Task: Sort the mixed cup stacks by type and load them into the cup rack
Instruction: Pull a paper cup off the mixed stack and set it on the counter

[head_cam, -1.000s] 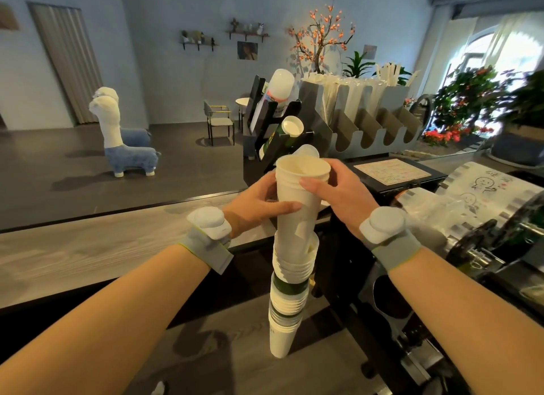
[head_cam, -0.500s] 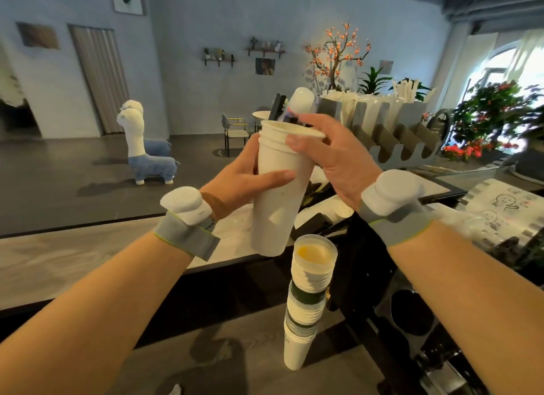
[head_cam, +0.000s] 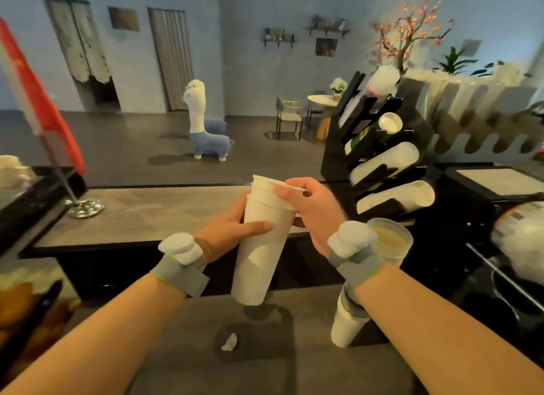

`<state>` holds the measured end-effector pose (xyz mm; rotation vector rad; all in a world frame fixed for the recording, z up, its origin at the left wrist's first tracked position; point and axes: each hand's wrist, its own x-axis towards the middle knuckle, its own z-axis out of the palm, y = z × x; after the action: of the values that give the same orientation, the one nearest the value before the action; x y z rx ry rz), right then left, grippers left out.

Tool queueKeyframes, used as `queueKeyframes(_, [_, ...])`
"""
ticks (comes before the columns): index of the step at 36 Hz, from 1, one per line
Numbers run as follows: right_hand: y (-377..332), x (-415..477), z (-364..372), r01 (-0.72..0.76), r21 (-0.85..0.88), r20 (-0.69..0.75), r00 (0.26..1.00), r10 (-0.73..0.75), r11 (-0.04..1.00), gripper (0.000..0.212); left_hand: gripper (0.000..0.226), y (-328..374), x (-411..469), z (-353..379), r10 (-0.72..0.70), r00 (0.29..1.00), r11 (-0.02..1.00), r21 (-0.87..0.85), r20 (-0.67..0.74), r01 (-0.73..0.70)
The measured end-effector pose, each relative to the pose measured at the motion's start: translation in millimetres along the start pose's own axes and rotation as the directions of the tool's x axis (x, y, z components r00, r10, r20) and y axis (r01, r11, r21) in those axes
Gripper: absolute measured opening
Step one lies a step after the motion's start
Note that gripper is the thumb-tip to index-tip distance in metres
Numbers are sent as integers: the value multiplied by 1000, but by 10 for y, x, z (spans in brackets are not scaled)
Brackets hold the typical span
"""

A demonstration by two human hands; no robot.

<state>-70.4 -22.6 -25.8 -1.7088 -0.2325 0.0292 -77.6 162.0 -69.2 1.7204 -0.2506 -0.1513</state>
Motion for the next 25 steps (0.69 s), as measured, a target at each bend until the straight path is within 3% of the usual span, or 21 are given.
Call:
queueKeyframes(6, [385,41,336,-65,-6,52,996,66,998,50,91,-505,-323,-237,-108,994,990,91,-4,107])
queueKeyframes(10, [629,77,426,-164,-10,151,975,163,986,93,99,-737,-408,-275,-115,993,987,109,-18,116])
queueKeyframes(12, [804,58,542,-201,-60,188,960,209,978,103,106,-927,-458,-289,-136,991,986,97,-19,137])
queueKeyframes(17, [1183,11,682,-241,-129,212,941,265,962,90,109,-1302,-478,-259,-181,981,977,98,-74,188])
queueKeyframes(19, [1330,-33,709,-263,-152,210,933,292,953,95,107,-1430,-480,-214,-188,976,974,110,-106,200])
queueKeyframes(25, [1845,-162,727,-216,-368,143,948,284,904,86,90,-1933,-361,21,-200,973,965,151,-111,216])
